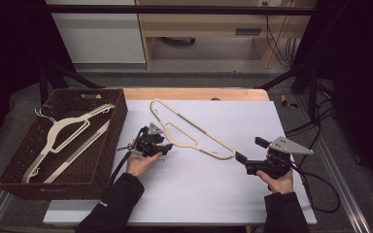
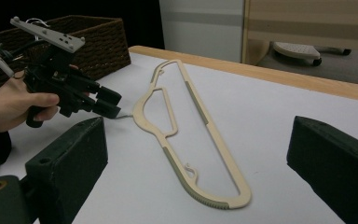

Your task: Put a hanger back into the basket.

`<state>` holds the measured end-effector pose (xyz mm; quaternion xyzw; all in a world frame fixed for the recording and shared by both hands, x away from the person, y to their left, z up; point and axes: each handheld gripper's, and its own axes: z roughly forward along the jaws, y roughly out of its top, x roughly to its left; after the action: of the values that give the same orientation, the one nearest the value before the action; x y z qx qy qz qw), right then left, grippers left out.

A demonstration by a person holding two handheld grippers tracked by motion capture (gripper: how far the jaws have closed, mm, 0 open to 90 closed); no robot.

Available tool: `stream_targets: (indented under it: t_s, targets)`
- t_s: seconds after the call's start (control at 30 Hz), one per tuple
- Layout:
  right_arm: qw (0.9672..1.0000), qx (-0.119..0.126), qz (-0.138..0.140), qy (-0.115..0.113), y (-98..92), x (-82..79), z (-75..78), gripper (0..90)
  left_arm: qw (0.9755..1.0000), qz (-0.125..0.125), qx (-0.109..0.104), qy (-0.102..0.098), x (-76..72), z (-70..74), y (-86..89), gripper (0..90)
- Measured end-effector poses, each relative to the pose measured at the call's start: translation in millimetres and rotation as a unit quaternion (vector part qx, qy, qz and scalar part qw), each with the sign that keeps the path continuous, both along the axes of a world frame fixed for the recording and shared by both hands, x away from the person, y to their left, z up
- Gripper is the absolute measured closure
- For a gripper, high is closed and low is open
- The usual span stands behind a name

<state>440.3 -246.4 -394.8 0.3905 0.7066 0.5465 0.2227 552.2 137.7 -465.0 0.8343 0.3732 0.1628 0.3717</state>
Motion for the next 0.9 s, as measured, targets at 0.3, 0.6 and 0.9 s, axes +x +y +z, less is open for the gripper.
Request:
stream_targets:
  t_s: [0.3, 0.6, 0.9]
  targets:
    - [1.0, 0.002, 0.0, 0.001, 0.5, -0.1, 0.0, 5.2, 0.9999, 0.002, 0.012, 0.012, 3.0, -9.0, -4.2, 65.4]
    - [1.0, 0.001, 0.002, 0.002, 0.8, 0.5, -0.3, 5.3, 0.9995, 0.013, 0.016, 0.023, 5.4, -10.4, -2.8, 77.7]
    - [1.0, 0.0, 0.004, 0.003, 3.9, 2.2, -1.3, 5.3, 0.9991, 0.017, 0.026, 0.028, 4.5, -9.3, -7.2, 88.0]
